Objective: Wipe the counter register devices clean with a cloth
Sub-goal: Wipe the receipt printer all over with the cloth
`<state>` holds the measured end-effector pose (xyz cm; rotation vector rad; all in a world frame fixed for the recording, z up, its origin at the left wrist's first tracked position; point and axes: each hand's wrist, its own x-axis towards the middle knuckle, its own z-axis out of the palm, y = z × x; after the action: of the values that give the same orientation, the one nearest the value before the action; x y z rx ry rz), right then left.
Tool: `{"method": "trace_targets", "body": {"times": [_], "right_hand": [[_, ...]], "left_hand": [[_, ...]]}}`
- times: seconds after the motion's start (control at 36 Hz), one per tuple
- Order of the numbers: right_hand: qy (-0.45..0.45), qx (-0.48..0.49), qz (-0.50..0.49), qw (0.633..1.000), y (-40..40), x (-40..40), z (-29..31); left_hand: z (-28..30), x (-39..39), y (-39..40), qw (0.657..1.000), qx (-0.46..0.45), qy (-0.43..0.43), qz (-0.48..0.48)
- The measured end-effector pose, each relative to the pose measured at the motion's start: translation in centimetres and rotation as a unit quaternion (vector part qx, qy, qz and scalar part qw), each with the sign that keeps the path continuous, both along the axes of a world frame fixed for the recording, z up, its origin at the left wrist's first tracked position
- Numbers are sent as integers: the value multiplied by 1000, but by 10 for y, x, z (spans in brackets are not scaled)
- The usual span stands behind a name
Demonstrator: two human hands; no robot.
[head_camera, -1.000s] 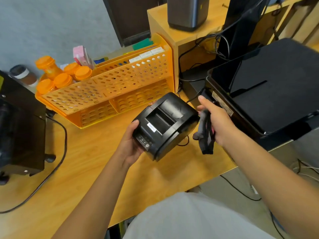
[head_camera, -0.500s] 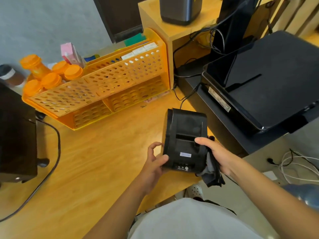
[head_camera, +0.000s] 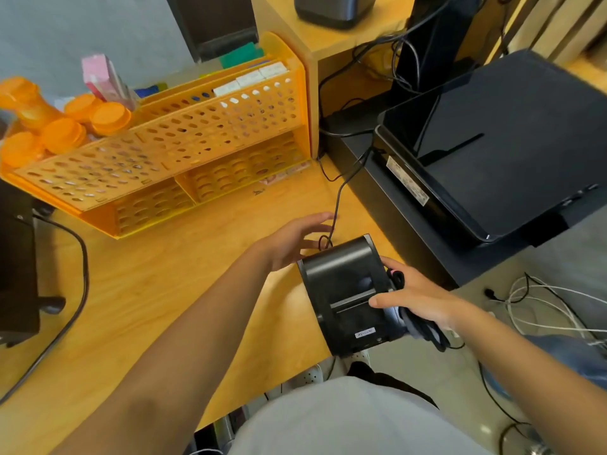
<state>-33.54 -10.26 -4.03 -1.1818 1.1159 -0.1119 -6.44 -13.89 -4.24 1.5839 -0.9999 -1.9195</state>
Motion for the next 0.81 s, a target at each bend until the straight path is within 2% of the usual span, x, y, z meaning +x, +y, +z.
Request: {"method": "trace_targets", "body": {"times": [0.06, 0.11, 0.19, 0.36, 0.61, 0.81], "right_hand": [[2, -5, 4, 1000, -3, 0, 0], [2, 1, 5, 1000, -7, 0, 1], [8, 17, -14, 1000, -13, -2, -4], [28, 33, -8, 999, -25, 4, -7], [42, -4, 20, 999, -48, 22, 3], [86, -57, 44, 994, -59, 42, 13]], "left_hand": [[1, -7, -7, 997, 4, 4, -81], [-1, -11, -13, 993, 3, -32, -111], [-6, -14, -21, 993, -50, -90, -58], [10, -11, -28, 972, -197, -110, 66], [25, 3, -32, 958, -198, -32, 206], [24, 5, -29, 964, -193, -59, 176]]}}
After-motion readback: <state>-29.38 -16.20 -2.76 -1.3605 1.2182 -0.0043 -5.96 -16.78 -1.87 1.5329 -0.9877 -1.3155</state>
